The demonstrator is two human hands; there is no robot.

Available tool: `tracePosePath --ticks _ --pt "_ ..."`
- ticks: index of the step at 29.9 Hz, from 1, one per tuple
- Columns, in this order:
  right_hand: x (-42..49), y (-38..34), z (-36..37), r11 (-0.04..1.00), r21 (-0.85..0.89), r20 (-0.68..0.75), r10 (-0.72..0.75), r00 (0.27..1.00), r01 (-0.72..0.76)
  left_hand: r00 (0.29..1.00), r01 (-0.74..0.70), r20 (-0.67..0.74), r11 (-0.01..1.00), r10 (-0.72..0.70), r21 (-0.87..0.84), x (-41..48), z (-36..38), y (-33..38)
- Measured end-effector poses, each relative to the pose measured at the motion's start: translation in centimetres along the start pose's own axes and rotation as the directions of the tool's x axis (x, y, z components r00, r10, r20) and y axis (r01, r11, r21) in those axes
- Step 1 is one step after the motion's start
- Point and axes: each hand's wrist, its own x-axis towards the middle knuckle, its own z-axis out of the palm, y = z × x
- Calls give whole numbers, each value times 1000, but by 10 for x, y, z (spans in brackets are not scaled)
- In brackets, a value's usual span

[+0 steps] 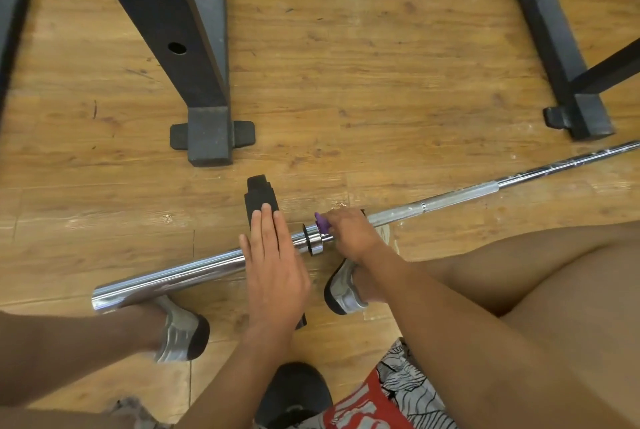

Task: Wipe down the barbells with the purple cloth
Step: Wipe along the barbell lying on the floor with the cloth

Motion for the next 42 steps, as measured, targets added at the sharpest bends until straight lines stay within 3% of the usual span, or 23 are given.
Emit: tracePosePath --ticks 4,8,14,18,27,33,39,42 --pt "-8 4 22 997 -36 -157 -76 985 71 1000 0 -7 1000 0 27 18 -4 -3" --pt "-7 3 18 998 17 -242 64 968 -62 1000 -13 17 999 12 39 48 -12 -9" --pt "11 -2 18 999 -21 -226 26 974 -32 1000 20 7 998 -19 -55 88 -26 -17" --pt "26 -4 15 988 34 -340 154 928 -151 1000 -11 -29 996 8 -91 83 -24 -16" --pt "44 -5 14 999 -10 -333 42 942 -48 993 -83 -68 991 91 109 85 -10 -17" --pt "60 -7 4 980 72 -370 200 907 -187 997 -63 -29 995 65 74 121 -21 -18" --pt "68 -5 4 998 30 -392 60 918 -52 998 -51 -37 997 53 50 154 -34 -17" --pt "80 7 -4 994 50 -409 109 906 -97 992 -72 -100 995 79 70 127 -26 -9"
